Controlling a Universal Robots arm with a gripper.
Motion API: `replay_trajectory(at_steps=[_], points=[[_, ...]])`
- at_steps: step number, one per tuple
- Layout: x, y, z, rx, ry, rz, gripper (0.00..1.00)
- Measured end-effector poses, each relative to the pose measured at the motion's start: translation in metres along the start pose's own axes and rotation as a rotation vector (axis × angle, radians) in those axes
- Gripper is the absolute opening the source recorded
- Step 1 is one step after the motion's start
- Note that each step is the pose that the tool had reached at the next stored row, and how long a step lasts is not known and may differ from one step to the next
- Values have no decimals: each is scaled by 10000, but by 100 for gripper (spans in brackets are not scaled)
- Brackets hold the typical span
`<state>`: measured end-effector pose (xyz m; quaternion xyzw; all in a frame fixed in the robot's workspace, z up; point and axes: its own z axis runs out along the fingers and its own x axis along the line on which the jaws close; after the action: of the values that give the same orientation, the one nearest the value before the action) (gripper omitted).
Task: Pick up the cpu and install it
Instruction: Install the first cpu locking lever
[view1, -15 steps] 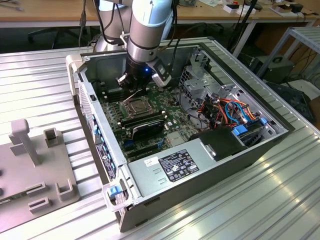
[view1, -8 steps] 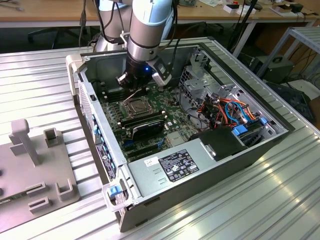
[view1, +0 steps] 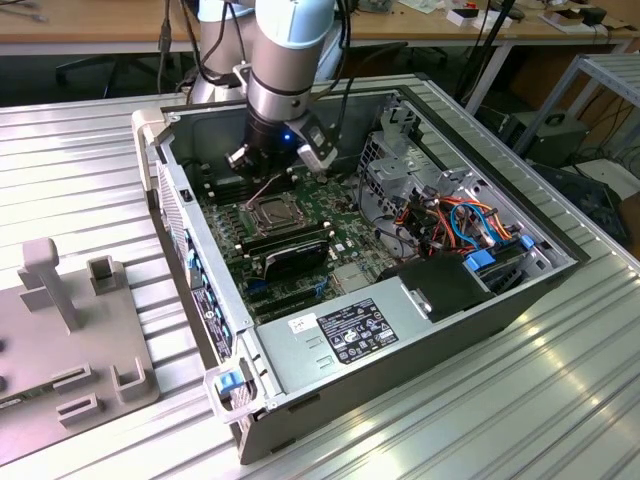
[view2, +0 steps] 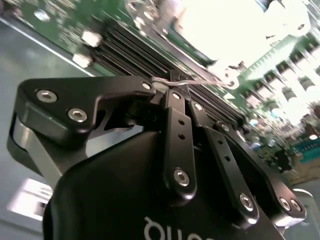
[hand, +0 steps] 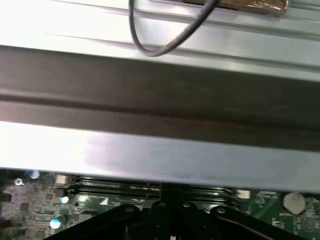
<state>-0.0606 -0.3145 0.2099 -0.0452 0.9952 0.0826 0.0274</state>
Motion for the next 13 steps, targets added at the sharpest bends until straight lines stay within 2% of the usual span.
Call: replay_trajectory(at_steps=[2,4,8,10,13], points=[[89,9,-4,-16,-10,-1,11],[126,14,-13,-15,-41,-5,11],[130,29,-99,-9,-134,-23,11],[129,31,-117,-5,-150,-24,11],[128,26,-123,63,-149,11,11]])
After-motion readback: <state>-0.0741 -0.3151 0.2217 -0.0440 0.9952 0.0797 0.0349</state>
